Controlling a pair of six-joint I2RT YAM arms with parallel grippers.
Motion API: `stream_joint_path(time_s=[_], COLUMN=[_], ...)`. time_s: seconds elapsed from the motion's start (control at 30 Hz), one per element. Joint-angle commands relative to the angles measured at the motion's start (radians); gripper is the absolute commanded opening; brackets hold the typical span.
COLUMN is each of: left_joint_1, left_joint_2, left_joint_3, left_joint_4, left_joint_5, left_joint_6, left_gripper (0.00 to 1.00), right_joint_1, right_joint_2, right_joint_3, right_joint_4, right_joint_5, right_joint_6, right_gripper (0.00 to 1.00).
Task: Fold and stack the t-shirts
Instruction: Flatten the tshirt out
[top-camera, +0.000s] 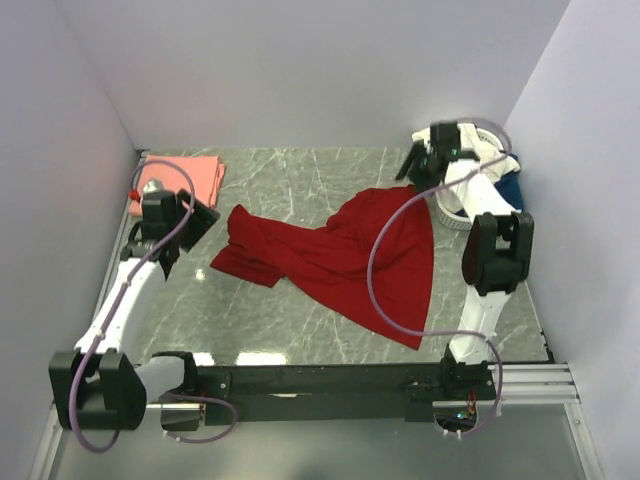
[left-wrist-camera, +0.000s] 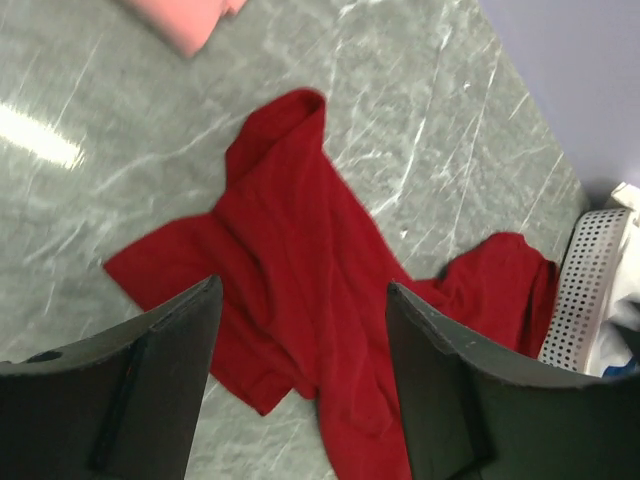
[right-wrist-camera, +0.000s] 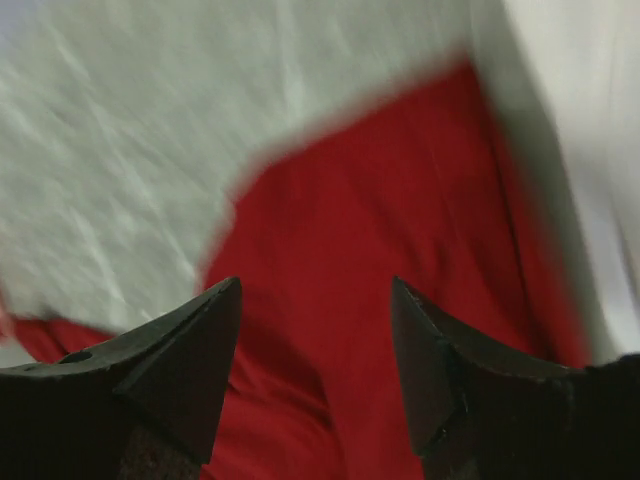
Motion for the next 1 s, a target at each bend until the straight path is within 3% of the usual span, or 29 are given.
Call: stream_joint_path(time_s=[0.0, 0.13, 0.3, 0.43, 0.63, 0.97], left_joint_1=[0.002, 0.001, -0.021, -0.033, -0.081, -0.171], left_joint_2=[-0.099, -0.126, -0.101, -0.029, 0.074, 0.259], left_joint_3=[-0.102, -0.254, -0.327, -0.336, -0.324, -0.245], left_joint_4=[0.09, 0.121, 0.156, 0.184, 0.25, 0.225], left_joint_5=[-0.008, -0.06, -0.153, -0.19, -0.262, -0.42], left_joint_6=[-0.051, -0.078, -0.081, -0.085, -0.075, -0.08], left_gripper=[0.72, 0.69, 0.64, 0.59, 0.58, 0.57], right_joint_1=[0.034, 0.079, 0.189, 0.274, 0.283, 0.285], right_joint_2=[-0.3, -0.535, -0.731, -0.872, -1.046, -1.134], right_joint_3=[-0.228, -0.638, -0.965, -1.111, -1.285, -1.35], right_joint_4=[0.165, 0.311, 0.386, 0.377, 0.308, 0.143], right_joint_5=[0.033, 0.052, 0.105, 0.107, 0.108, 0.127], right_joint_6=[0.027, 0.08, 0.131, 0.181, 0.221, 0.26], right_gripper=[0.68, 0.68, 0.68, 0.67, 0.66, 0.68])
